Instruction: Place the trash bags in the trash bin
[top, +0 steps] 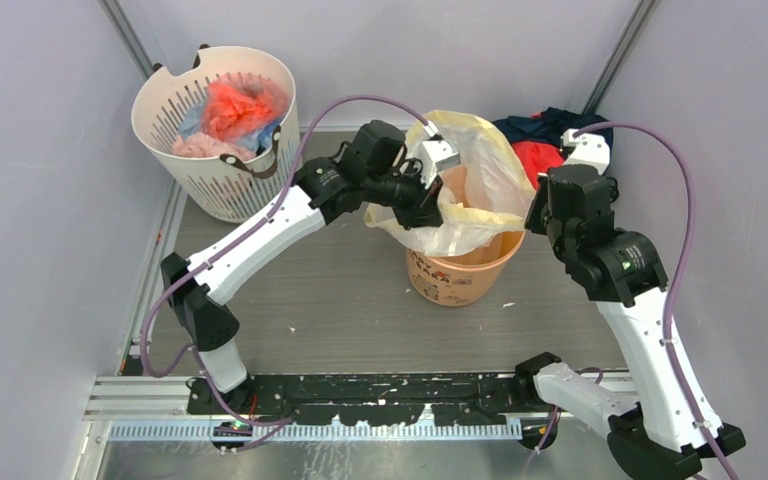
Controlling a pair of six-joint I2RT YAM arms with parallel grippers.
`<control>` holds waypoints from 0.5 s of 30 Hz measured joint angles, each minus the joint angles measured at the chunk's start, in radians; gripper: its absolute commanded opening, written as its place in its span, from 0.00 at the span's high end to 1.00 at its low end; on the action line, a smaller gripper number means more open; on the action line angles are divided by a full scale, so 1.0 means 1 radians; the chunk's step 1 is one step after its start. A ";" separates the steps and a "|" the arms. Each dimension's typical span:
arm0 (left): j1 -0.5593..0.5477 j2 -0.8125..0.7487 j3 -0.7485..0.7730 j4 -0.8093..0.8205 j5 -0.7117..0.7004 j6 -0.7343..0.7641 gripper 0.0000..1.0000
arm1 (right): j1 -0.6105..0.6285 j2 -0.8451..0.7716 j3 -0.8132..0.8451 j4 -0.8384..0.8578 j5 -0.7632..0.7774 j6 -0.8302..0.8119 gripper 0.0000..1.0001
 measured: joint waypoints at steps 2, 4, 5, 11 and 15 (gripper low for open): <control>0.000 0.005 0.025 0.001 -0.018 -0.005 1.00 | -0.004 -0.016 -0.039 0.005 0.021 0.013 0.99; 0.000 0.005 0.035 0.005 -0.030 -0.009 1.00 | -0.009 -0.033 -0.074 0.005 0.036 0.028 0.99; 0.000 0.005 0.037 0.011 -0.033 -0.013 1.00 | -0.010 -0.040 -0.089 0.006 0.041 0.035 0.99; 0.000 -0.043 -0.058 0.057 -0.054 -0.042 1.00 | -0.013 -0.101 -0.186 0.020 0.050 0.077 0.99; -0.004 -0.108 -0.149 0.095 -0.059 -0.064 1.00 | -0.013 -0.132 -0.243 0.037 0.040 0.104 0.99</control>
